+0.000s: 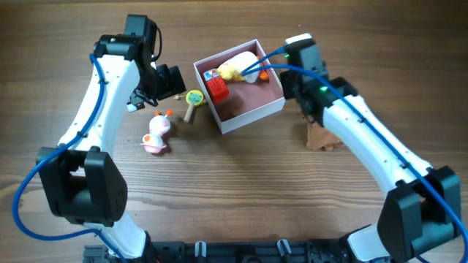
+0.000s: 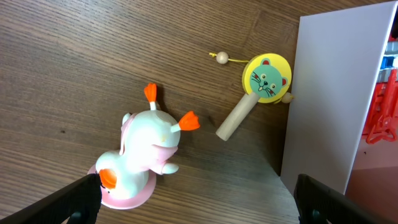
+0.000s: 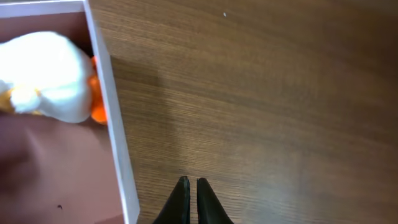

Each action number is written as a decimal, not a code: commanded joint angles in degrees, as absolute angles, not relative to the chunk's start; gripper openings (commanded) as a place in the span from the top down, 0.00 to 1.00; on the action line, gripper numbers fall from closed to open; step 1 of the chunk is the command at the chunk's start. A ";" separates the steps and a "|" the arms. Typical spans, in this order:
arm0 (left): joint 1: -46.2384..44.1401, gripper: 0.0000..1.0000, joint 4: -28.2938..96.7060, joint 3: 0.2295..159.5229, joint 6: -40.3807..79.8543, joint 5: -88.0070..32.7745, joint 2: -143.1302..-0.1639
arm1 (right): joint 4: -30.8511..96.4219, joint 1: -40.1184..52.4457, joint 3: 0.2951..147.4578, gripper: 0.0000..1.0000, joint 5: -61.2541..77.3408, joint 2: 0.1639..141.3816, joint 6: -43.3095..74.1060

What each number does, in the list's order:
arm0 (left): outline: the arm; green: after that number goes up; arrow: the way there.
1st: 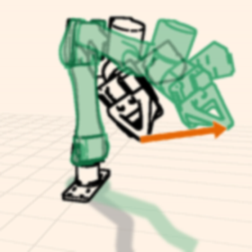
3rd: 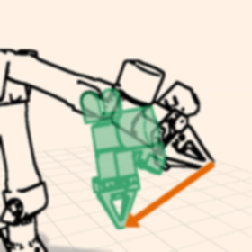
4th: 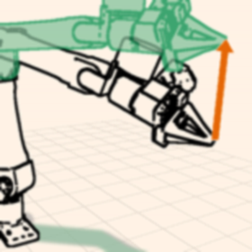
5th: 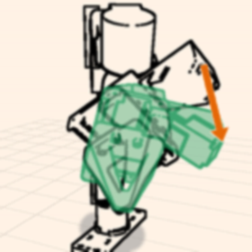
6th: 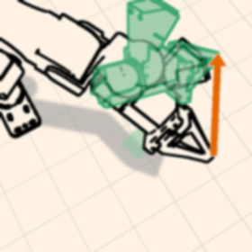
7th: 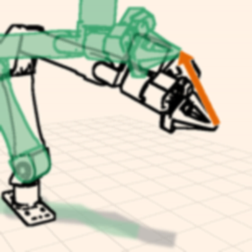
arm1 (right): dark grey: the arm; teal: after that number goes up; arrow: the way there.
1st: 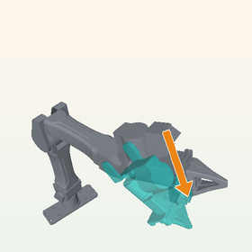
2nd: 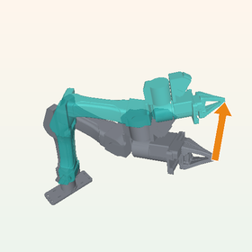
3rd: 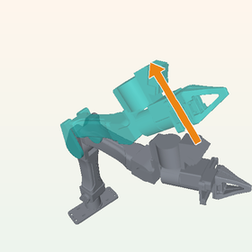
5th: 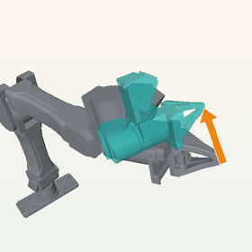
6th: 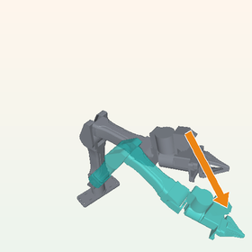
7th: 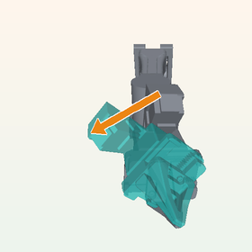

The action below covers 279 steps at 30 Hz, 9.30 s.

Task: Pack container
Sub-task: 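Move the right gripper toward the brown plush bear on the right, then lower the right gripper onto the brown plush bear and grasp it, then carry the brown plush bear with the right gripper over the box, then lower the bear into the box and open the right gripper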

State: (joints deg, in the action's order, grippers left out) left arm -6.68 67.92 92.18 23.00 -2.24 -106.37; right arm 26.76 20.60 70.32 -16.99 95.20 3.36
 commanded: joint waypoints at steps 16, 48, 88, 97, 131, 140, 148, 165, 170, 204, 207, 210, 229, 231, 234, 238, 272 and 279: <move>-6.52 0.00 67.90 91.81 22.87 -1.89 -105.75 | 29.30 18.94 70.81 0.95 -1.17 101.16 6.13; -6.52 0.00 67.92 91.81 22.87 -1.89 -105.75 | 41.21 20.12 70.81 0.96 7.97 101.16 3.16; -6.52 0.00 67.92 91.81 22.90 -1.91 -105.75 | 41.19 7.84 51.90 0.06 -5.41 88.60 26.96; -6.52 0.00 67.92 91.81 22.90 -1.89 -105.75 | 38.11 7.84 52.12 0.79 -6.66 88.60 21.02; -6.52 0.00 67.90 91.81 22.90 -1.91 -105.75 | 31.83 7.70 52.60 0.21 -13.13 86.74 40.71; -6.52 0.00 67.90 91.81 22.90 -1.89 -105.75 | 31.03 6.39 53.56 0.74 -13.37 90.15 31.97; -6.52 0.00 67.90 91.83 22.90 -1.89 -105.75 | 34.09 7.42 59.46 0.96 -10.46 81.14 19.57; -6.52 0.00 67.90 91.81 22.90 -1.89 -105.75 | 23.22 24.43 68.84 0.96 3.07 77.23 3.92; -6.52 0.00 67.90 91.81 22.90 -1.89 -105.75 | 22.92 26.11 68.86 0.96 2.63 84.77 0.05; -6.52 0.00 67.90 91.81 22.90 -1.89 -105.75 | 24.43 31.07 68.84 0.96 -4.19 98.00 -3.88; -6.52 0.00 67.90 91.81 22.90 -1.89 -105.78 | 26.11 31.07 68.84 0.96 -4.51 98.00 -2.70; -6.52 0.00 67.90 91.81 22.90 -1.89 -105.75 | 28.03 31.07 68.84 0.96 -4.51 98.00 -0.56; -6.52 0.00 67.92 91.83 22.90 -1.89 -105.75 | 30.87 31.07 68.84 0.96 -1.21 98.00 7.73; -6.52 0.00 67.90 91.81 22.90 -1.91 -105.75 | 30.68 31.07 68.84 0.96 -1.23 98.00 7.75; -6.52 0.00 67.90 91.83 22.90 -1.89 -105.75 | 29.65 31.05 68.84 0.96 -1.23 98.04 8.67; -6.52 0.00 67.90 91.81 22.87 -1.91 -105.78 | 28.03 30.96 68.84 0.96 -1.21 98.06 9.23; -6.52 0.00 67.90 91.83 22.90 -1.89 -105.75 | 26.20 30.92 67.59 0.51 -1.21 103.74 8.95; -6.52 0.00 67.92 91.81 22.87 -1.89 -105.75 | 26.39 30.92 68.95 0.43 -1.21 103.61 6.74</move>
State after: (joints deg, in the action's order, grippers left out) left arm -6.68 67.92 92.18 22.98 -2.24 -106.37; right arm 26.55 30.94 67.85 -1.48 103.24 8.03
